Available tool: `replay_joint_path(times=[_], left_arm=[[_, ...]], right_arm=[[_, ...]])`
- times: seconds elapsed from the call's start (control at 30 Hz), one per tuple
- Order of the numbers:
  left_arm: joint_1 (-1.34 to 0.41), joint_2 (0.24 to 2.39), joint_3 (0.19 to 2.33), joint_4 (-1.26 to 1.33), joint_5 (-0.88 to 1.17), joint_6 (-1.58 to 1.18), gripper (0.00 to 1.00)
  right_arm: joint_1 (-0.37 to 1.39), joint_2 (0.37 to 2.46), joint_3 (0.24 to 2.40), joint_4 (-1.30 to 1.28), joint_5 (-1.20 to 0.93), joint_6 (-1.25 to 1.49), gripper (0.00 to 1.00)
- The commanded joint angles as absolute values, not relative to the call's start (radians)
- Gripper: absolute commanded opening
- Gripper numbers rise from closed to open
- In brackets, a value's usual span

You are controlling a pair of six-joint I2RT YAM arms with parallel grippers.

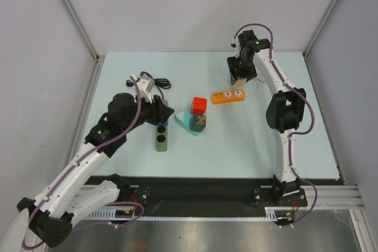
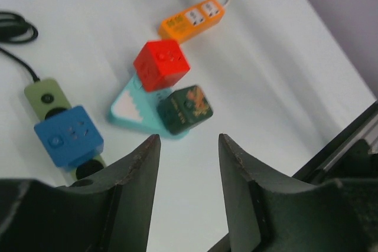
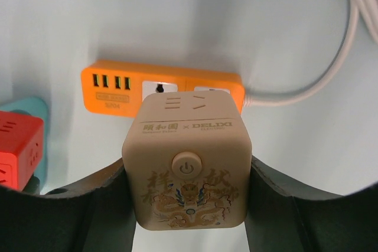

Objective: Insert the plug

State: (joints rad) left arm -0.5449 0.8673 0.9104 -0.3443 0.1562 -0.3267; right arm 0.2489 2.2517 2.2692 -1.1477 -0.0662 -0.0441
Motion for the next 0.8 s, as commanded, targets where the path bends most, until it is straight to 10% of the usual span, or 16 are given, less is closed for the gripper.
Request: replay_joint_path(times=[0.0, 0.77], left_arm=[[-0.545, 0.822, 0.856, -0.336, 0.118, -0.27, 0.5], [-0.545, 0.807, 0.781, -0.339, 0.057, -0.173, 0.58]], right_arm=[[0.268, 2.25, 2.292, -1.227, -0.018, -0.029, 0.0], [0.222, 2.229, 2.071, -1.054, -0.029, -0.005, 0.0]])
